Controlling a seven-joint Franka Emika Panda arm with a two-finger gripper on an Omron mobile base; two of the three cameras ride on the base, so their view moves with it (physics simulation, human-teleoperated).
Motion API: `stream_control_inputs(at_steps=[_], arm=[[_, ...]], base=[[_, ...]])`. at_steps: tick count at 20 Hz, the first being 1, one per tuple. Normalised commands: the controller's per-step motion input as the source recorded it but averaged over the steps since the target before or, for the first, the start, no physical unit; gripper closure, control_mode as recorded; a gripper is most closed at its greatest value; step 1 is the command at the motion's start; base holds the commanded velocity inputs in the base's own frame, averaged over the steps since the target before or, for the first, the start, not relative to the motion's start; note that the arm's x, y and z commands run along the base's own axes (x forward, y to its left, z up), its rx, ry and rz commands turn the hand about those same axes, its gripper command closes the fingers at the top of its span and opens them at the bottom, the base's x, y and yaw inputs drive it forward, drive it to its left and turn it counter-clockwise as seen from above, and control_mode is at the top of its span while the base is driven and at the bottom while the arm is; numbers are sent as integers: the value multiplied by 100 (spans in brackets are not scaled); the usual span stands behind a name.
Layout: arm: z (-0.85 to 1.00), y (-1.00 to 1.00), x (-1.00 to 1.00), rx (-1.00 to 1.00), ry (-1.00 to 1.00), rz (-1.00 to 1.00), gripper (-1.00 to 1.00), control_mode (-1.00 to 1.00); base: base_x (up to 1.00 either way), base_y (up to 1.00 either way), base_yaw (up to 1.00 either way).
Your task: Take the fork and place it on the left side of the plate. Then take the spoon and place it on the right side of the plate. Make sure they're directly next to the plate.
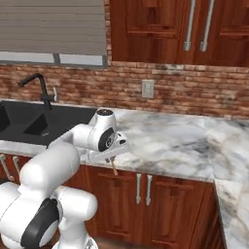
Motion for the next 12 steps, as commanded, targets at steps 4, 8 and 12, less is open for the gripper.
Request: stream_control_inputs(at_steps=[4, 8, 12], arm=[[0, 0, 0, 0, 0, 0, 100, 100], [0, 0, 0, 0, 0, 0, 100, 100], [0, 0, 0, 0, 0, 0, 100, 100]], base=[[-30, 11, 100], [-25, 0, 100], [-18, 7, 100]])
